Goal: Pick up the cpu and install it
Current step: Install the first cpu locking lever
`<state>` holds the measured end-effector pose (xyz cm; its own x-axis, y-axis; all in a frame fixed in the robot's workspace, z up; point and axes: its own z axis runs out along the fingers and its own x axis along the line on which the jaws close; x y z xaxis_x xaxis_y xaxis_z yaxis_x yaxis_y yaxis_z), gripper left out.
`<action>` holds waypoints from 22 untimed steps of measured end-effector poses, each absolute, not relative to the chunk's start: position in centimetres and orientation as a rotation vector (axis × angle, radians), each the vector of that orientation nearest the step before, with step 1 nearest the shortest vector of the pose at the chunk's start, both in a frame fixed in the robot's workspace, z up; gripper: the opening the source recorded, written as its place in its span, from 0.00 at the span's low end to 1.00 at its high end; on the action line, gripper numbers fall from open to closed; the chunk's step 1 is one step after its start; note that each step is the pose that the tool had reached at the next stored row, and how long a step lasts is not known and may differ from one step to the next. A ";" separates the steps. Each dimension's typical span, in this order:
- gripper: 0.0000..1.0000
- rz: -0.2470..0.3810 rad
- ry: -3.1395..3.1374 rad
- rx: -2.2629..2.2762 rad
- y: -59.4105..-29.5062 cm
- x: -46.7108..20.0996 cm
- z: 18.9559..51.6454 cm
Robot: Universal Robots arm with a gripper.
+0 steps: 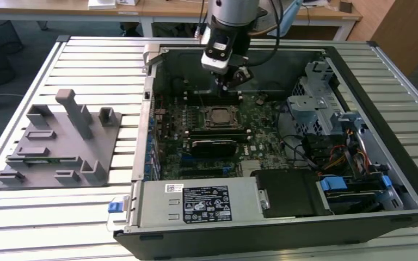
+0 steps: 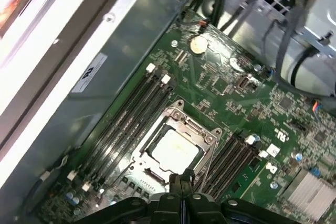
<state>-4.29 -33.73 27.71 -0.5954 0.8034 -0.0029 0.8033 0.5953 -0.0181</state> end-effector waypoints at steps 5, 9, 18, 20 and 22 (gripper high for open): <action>0.11 0.028 -2.863 -1.281 -33.7 -4.3 27.7; 0.11 0.028 -2.908 -1.178 -33.7 -4.3 27.6; 0.11 0.029 -2.996 -0.937 -33.7 -4.3 27.6; 0.11 0.029 -3.013 -0.880 -33.7 -4.3 27.6; 0.11 0.029 -3.029 -0.826 -33.7 -4.3 27.6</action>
<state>-4.29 -33.74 27.62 -0.8615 0.5077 -0.0032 0.5077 0.8613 -0.0185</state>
